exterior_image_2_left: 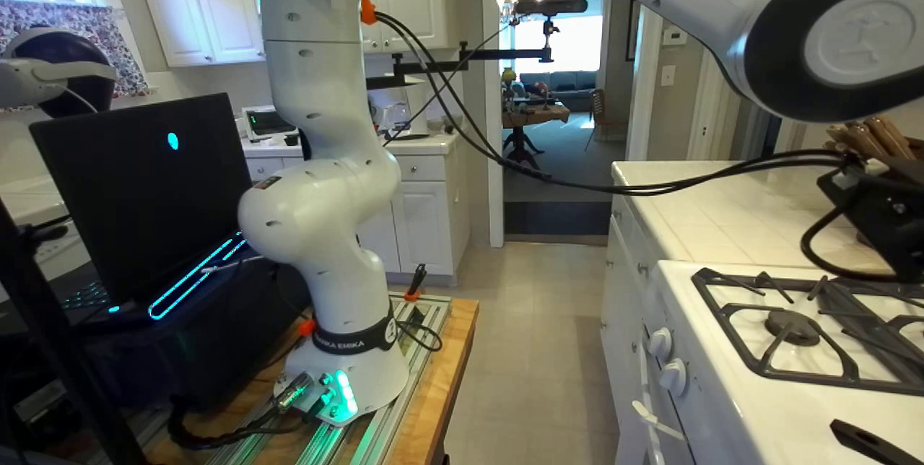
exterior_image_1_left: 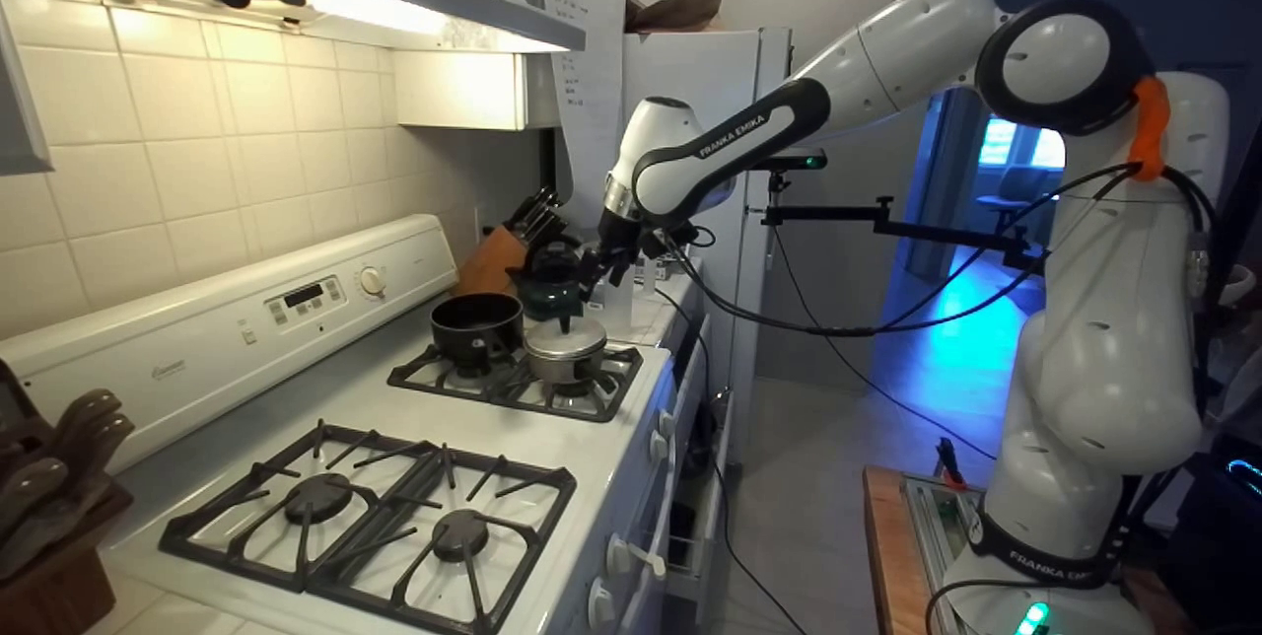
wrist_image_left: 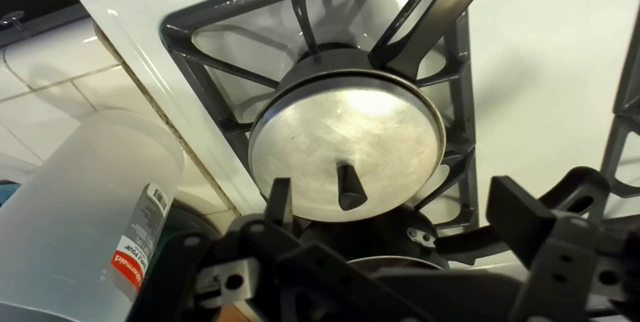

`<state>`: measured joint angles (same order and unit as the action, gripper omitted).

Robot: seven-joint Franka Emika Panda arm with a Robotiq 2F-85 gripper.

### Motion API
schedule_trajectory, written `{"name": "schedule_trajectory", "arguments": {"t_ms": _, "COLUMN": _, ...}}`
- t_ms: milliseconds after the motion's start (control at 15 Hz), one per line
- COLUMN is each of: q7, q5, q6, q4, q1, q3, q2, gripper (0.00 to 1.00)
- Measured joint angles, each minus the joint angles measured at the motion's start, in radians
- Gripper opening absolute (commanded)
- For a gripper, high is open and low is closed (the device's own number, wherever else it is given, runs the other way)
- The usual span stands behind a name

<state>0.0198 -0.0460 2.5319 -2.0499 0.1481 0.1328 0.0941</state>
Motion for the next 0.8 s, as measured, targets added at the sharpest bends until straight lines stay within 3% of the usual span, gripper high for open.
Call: {"name": "schedule_trajectory", "arguments": {"t_ms": 800, "q7": -0.018, "q5": 0.010, "q6": 0.012, "q4": 0.039, "q1": 0.006, "q3": 0.009, "q2": 0.050, "gripper": 1.00}}
